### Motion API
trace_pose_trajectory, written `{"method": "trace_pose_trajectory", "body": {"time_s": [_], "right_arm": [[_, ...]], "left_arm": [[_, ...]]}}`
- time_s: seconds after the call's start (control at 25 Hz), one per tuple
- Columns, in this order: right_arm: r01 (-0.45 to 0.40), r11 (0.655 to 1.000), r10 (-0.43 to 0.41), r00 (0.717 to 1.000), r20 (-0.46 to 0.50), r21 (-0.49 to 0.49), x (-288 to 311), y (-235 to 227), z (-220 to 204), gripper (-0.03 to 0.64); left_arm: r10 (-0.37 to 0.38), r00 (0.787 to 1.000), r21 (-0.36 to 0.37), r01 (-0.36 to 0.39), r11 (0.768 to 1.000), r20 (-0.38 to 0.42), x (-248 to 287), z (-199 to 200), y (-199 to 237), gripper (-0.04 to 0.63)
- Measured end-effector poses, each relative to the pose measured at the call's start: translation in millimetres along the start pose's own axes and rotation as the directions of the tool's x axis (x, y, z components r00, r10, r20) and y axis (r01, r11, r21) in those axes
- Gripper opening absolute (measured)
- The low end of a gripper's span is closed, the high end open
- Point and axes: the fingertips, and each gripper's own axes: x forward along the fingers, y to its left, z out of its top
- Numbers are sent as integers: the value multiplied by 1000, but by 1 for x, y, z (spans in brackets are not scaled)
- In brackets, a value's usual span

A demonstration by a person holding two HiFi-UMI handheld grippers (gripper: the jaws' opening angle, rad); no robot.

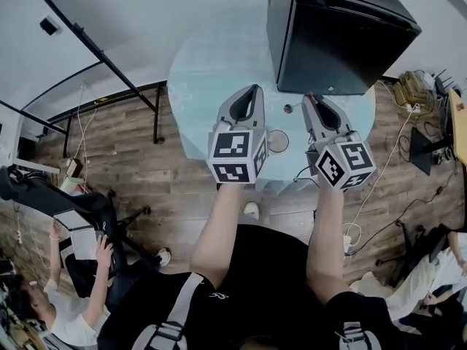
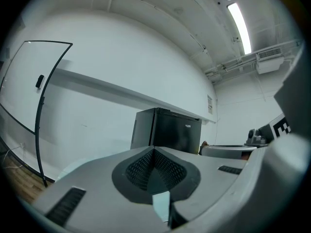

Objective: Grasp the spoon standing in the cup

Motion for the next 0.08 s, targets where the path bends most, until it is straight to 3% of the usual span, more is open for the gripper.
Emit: {"method": "trace_pose_trajectory", "body": {"time_s": [0.08], "right_arm": [[-1, 1000, 1, 1000, 0, 1, 1, 3, 0, 46]], "left_arm": [[0, 1000, 0, 0, 1000, -3, -1, -1, 1, 3]]}}
